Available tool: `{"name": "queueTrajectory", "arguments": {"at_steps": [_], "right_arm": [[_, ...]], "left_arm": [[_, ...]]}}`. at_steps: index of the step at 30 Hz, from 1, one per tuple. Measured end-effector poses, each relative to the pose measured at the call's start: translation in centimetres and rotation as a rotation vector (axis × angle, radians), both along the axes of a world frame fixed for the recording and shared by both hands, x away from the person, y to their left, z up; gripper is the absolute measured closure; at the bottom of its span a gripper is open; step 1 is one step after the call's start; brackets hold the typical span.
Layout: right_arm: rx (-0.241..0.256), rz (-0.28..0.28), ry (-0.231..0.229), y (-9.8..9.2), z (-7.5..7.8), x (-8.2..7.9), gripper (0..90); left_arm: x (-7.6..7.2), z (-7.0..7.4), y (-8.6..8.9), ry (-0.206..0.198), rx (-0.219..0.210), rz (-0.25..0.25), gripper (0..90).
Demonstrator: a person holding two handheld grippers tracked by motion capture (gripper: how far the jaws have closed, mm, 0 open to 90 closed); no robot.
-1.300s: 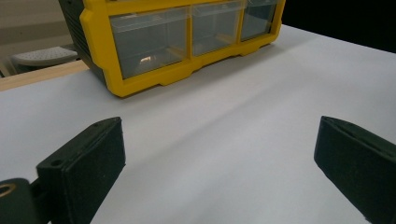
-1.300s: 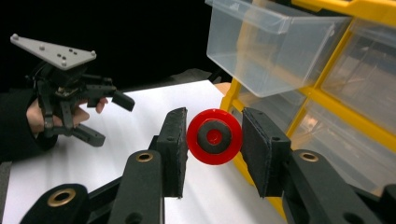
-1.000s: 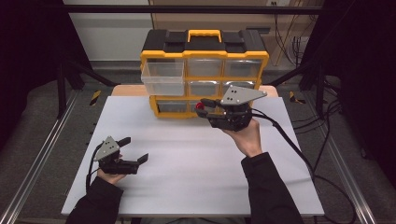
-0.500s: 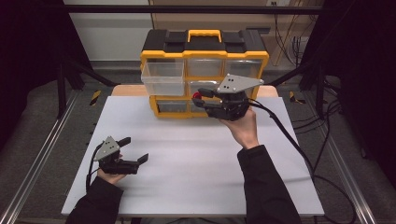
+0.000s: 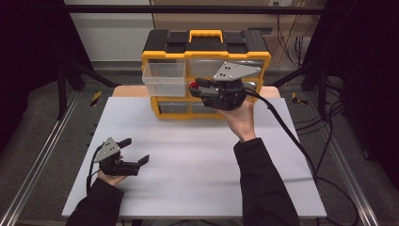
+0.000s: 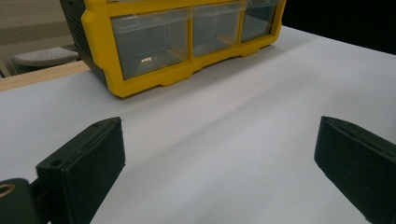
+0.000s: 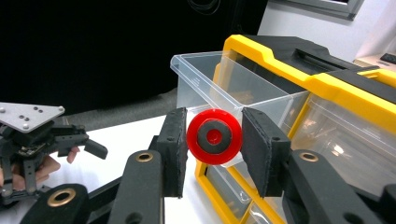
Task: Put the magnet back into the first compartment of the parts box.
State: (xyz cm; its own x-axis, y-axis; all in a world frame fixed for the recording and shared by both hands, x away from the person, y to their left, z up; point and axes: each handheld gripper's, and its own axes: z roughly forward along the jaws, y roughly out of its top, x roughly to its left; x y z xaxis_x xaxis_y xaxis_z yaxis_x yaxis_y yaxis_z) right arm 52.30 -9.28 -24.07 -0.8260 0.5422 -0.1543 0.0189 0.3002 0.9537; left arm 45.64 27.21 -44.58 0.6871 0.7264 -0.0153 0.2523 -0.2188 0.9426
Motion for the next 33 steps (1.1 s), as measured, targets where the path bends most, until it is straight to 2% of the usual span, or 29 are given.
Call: {"name": "queueTrajectory", "arguments": {"at_steps": [18,33], "right_arm": [[0.006,-0.013,0.003,1.6,1.7,1.4,61.5],[0.007,-0.030,0.018,2.7,2.2,3.0,61.5]], "left_arm": [[0.0,0.0,0.0,0.003,-0.002,-0.002,1.4],[0.1,-0.1,-0.1,0.008,0.002,-0.007,1.3]]}}
